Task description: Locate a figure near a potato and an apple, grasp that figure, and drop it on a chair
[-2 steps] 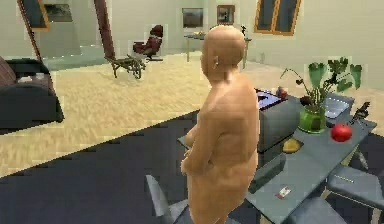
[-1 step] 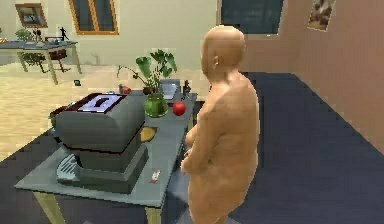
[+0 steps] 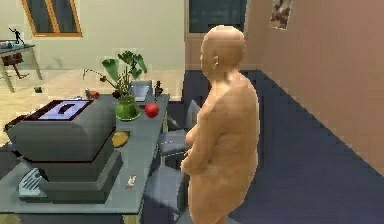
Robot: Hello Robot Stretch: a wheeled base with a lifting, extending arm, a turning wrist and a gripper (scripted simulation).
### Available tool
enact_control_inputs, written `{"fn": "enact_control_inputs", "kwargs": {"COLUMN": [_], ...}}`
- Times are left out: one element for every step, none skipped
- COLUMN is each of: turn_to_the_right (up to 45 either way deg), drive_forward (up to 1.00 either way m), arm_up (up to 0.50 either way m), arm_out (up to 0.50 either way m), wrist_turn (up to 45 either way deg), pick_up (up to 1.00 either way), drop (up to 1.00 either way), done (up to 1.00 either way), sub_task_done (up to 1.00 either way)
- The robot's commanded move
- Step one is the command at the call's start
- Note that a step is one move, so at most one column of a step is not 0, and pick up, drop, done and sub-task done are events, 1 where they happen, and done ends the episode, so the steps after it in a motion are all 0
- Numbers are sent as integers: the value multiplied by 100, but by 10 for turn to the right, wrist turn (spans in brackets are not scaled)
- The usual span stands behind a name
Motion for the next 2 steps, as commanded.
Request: {"fn": "enact_control_inputs", "kwargs": {"turn_to_the_right": [-450, -450], "drive_forward": [0, 0], "arm_up": [0, 0], "arm_out": [0, 0], "wrist_turn": [0, 0], "pick_up": [0, 0], "drop": [0, 0], "done": [0, 0], "sub_task_done": [0, 0]}}
